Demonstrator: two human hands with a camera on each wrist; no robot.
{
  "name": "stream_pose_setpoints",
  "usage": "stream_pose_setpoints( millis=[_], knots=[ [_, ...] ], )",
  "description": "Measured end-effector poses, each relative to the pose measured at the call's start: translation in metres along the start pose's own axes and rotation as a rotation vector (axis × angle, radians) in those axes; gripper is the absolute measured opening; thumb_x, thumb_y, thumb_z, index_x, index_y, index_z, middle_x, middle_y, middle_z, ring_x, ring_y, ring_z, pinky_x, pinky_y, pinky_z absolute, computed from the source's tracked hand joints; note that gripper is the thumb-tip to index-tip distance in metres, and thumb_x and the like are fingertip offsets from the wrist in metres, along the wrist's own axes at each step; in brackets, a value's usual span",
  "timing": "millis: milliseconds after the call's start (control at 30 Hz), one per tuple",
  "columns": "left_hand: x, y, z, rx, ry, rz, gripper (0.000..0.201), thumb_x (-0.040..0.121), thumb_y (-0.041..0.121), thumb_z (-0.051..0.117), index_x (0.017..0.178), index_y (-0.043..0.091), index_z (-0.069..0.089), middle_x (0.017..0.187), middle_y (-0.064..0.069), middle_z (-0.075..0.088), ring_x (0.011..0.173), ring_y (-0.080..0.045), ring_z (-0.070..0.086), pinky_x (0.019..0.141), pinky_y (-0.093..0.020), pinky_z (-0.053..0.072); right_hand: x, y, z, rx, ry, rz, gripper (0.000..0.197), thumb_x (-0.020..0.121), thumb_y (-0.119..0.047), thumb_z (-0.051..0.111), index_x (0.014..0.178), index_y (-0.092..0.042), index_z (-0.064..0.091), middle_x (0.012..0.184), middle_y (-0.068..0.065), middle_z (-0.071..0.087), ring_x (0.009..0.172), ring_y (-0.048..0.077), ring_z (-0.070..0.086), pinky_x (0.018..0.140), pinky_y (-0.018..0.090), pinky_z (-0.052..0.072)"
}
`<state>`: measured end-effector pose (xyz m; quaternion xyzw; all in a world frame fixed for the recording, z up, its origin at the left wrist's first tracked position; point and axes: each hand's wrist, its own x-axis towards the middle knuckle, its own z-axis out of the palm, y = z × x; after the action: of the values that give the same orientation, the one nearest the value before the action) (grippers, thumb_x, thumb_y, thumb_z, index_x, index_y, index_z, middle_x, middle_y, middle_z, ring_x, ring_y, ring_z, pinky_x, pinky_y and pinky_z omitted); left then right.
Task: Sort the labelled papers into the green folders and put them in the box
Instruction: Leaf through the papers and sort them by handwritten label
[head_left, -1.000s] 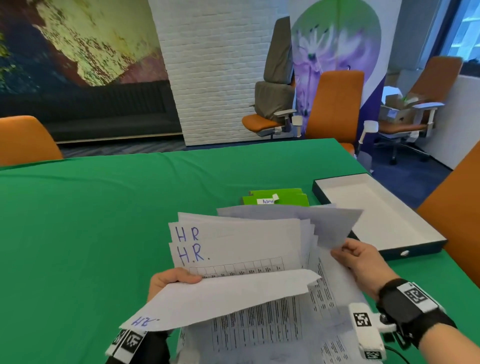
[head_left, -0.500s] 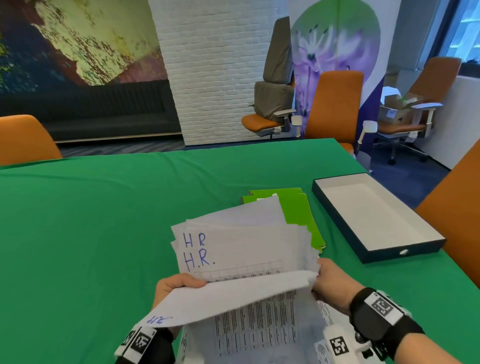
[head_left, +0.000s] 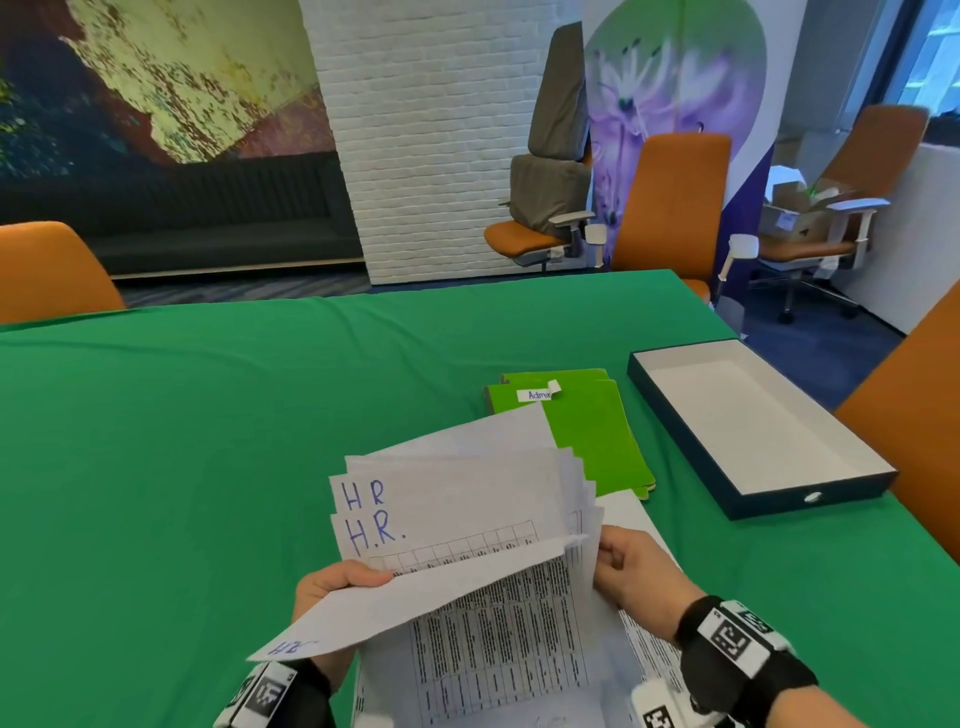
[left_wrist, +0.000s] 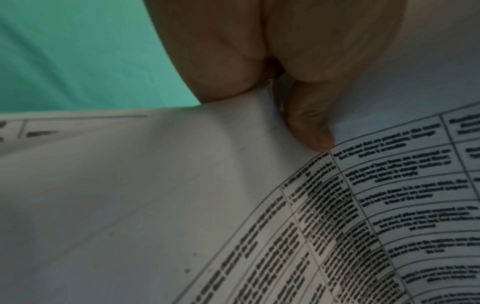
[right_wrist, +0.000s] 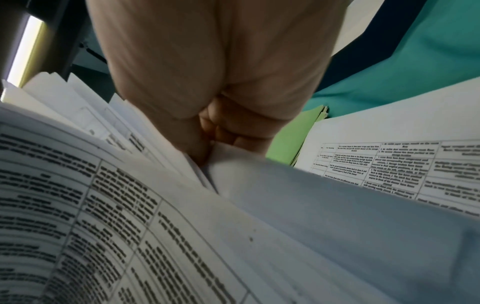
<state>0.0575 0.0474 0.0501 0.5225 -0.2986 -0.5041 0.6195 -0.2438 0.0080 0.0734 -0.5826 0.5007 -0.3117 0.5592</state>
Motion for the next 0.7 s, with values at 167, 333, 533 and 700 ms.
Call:
stream_pose_setpoints(
  millis=[167,333,533,700],
  knots=[
    [-0.003,0.003,0.005,-0.016,-0.024,0.050,0.023,0.059,-0.008,0.055,0.048,0.006,0.070,0.056,-0.016,0.067,0.048,-0.026,0.064,0.048,-0.026,0.054,0.003,-0.001,0.001,0.144,0.144,-0.017,0.020,0.090,-0.004,0.057,0.105,-0.012,0.068,0.094,0.002,0.075,0.088,0.018,0.072,0.075,0.026,0.058],
    [-0.008,0.005,0.005,-0.051,-0.058,0.003,0.028,0.035,0.021,0.087,0.050,0.005,0.070,0.056,-0.016,0.067,0.045,-0.024,0.063,0.043,-0.023,0.052,0.003,0.003,-0.002,0.202,0.146,0.036,0.017,0.095,-0.010,0.052,0.109,-0.012,0.059,0.093,0.011,0.075,0.087,0.029,0.071,0.080,0.042,0.057],
    [-0.023,0.029,0.021,-0.125,-0.141,-0.262,0.016,0.061,-0.011,0.057,0.046,-0.006,0.061,0.053,-0.021,0.059,0.040,-0.033,0.057,0.035,-0.034,0.049,0.003,0.009,-0.006,0.265,0.226,0.045,0.015,0.095,-0.006,0.049,0.105,-0.011,0.059,0.092,0.006,0.075,0.081,0.025,0.072,0.064,0.031,0.059],
    [-0.021,0.039,0.028,-0.162,-0.258,-0.477,0.048,0.049,-0.004,0.067,0.093,-0.021,0.058,0.099,-0.036,0.061,0.082,-0.049,0.059,0.074,-0.055,0.053,0.002,0.014,-0.009,0.261,0.220,0.050,0.023,0.088,0.007,0.055,0.102,-0.008,0.065,0.094,0.007,0.075,0.085,0.024,0.072,0.068,0.032,0.059]
  ],
)
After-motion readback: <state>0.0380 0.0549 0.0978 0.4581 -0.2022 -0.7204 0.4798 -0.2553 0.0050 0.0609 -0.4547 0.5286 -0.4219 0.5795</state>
